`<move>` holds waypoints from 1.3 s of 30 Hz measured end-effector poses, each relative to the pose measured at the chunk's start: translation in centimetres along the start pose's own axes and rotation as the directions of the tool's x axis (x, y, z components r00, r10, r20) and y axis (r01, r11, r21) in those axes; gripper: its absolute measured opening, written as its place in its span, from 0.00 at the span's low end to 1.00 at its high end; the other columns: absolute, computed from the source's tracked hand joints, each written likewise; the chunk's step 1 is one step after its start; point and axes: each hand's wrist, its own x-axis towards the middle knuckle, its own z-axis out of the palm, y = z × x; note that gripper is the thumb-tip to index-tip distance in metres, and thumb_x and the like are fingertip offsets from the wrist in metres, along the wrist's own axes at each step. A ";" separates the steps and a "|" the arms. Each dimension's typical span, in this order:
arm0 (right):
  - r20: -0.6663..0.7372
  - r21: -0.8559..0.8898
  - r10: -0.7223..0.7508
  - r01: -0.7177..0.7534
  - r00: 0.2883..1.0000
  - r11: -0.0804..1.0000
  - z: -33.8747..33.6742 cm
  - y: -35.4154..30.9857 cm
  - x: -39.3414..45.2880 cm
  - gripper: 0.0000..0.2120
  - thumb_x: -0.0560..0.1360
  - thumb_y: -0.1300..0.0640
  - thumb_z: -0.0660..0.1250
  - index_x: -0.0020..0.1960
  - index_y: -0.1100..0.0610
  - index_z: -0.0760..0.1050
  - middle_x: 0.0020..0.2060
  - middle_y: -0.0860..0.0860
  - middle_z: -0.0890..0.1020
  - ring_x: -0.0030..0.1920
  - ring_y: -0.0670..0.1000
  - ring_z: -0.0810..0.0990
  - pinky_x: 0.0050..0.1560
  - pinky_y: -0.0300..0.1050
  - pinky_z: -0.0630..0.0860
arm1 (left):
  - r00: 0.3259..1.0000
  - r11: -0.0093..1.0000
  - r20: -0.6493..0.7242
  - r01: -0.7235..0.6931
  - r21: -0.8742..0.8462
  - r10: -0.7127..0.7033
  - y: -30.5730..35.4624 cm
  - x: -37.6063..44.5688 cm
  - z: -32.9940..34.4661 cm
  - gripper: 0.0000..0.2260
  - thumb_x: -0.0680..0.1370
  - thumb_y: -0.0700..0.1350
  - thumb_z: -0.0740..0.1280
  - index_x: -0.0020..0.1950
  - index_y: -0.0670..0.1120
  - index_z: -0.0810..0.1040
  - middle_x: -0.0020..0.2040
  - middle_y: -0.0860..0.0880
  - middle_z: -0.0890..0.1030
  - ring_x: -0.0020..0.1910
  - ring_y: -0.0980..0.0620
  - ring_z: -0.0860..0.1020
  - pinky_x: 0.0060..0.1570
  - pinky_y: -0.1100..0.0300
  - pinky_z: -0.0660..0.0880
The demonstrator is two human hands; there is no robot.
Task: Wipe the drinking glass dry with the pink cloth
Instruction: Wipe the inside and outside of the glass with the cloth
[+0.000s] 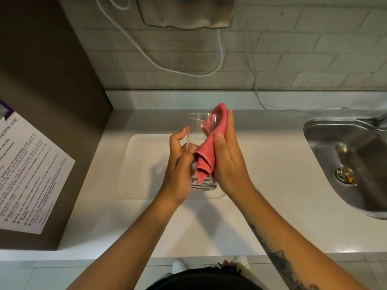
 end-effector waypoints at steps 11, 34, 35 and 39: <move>-0.013 -0.008 0.016 -0.016 1.000 1.000 0.2 0.3 -0.7 0.32 0.89 0.53 0.51 0.89 0.54 0.42 0.88 0.42 0.51 0.88 0.43 0.56 0.89 0.52 0.57 | 1.000 1.000 0.025 0.003 -0.018 -0.003 -0.7 0.1 -0.7 0.17 0.80 0.60 0.65 0.69 0.72 0.71 0.53 0.43 0.85 0.54 0.40 0.87 0.55 0.43 0.84; -0.144 -0.016 0.051 -0.054 0.988 0.998 1.2 1.5 -3.3 0.28 0.92 0.56 0.52 0.89 0.52 0.46 0.85 0.36 0.57 0.83 0.33 0.60 0.84 0.37 0.63 | 0.990 0.953 -0.069 -0.102 0.286 0.126 0.8 -1.6 0.5 0.21 0.75 0.69 0.68 0.65 0.81 0.67 0.57 0.48 0.81 0.56 0.47 0.85 0.54 0.47 0.86; -0.141 -0.034 0.036 -0.042 0.989 0.999 1.3 1.5 -3.3 0.29 0.91 0.56 0.52 0.89 0.53 0.46 0.84 0.34 0.56 0.82 0.29 0.60 0.81 0.31 0.62 | 0.992 0.950 -0.057 -0.095 0.298 0.117 0.8 -1.6 0.4 0.21 0.75 0.70 0.68 0.65 0.82 0.66 0.59 0.50 0.81 0.58 0.50 0.84 0.55 0.48 0.86; -0.095 -0.027 0.050 -0.052 0.994 0.998 1.4 1.5 -3.0 0.30 0.90 0.55 0.51 0.89 0.52 0.45 0.86 0.36 0.54 0.84 0.31 0.58 0.84 0.34 0.59 | 0.996 0.974 -0.083 -0.012 0.226 0.031 0.8 -1.6 0.5 0.22 0.73 0.69 0.70 0.62 0.84 0.66 0.60 0.48 0.83 0.58 0.48 0.86 0.57 0.46 0.86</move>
